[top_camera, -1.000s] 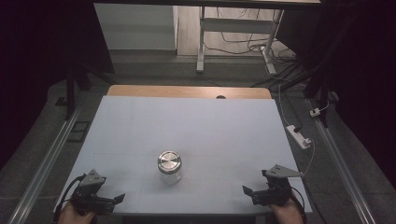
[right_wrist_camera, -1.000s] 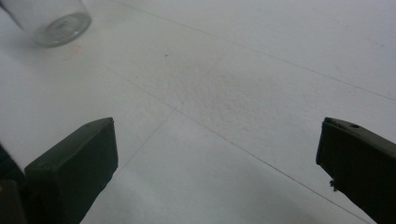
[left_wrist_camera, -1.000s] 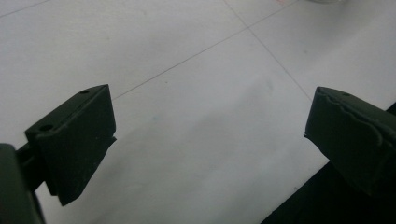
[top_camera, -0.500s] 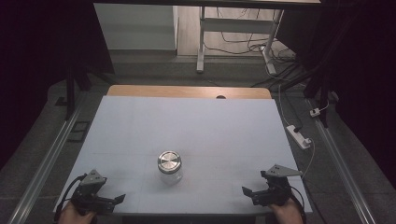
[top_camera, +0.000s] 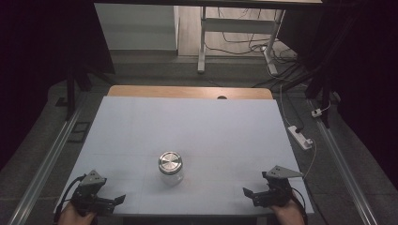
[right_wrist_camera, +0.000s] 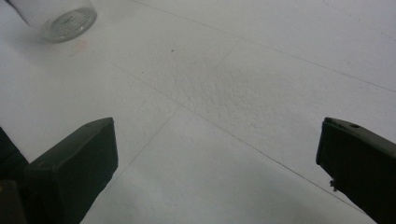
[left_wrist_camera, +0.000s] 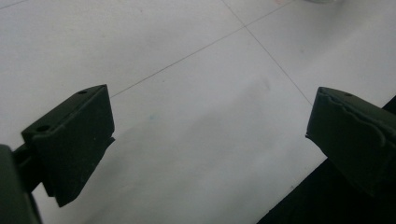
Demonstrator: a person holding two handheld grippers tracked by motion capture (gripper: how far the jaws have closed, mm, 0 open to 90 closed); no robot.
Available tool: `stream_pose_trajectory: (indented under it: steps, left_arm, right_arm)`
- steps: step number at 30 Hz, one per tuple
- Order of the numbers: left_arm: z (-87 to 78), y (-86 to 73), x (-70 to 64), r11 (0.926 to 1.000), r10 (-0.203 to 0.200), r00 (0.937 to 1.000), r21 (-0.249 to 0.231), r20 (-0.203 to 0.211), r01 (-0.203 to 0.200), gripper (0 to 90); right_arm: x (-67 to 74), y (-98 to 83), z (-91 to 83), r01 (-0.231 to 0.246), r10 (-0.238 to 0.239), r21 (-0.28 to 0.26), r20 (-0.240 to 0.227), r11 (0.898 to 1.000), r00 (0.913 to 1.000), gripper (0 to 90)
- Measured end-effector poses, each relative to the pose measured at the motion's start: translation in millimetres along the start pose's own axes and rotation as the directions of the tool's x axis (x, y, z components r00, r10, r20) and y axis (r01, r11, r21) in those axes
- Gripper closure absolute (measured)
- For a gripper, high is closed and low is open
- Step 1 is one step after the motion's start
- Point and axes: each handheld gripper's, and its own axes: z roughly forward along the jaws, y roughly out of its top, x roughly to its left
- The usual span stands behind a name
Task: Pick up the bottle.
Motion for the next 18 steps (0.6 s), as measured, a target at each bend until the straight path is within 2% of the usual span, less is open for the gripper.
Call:
stream_pose_trajectory:
  steps: [5,7,12,18]
  left_arm:
    - [-1.2,0.1,1.0,0.9998,-0.010,0.9999,-0.016,0.010,0.010,0.3]
    - [-1.7,0.8,-0.5,0.9993,0.008,0.9999,-0.037,0.010,-0.008,0.0]
    - [-1.3,2.4,-2.3,0.9988,0.024,0.9997,-0.043,0.008,-0.023,0.0]
    - [-2.0,4.6,-3.2,0.9977,0.030,0.9994,-0.061,0.015,-0.029,0.0]
  right_arm:
    - [0.1,0.2,0.7,0.001,-0.001,0.006,-0.010,1.000,1.0000,0.0]
    - [-0.1,0.2,0.9,-0.002,0.002,0.005,-0.011,1.000,0.9999,0.0]
    - [0.0,0.5,1.6,0.002,-0.001,0.016,-0.017,1.000,0.9999,0.0]
    - [0.8,0.7,2.9,0.012,-0.011,0.025,-0.018,1.000,0.9998,0.0]
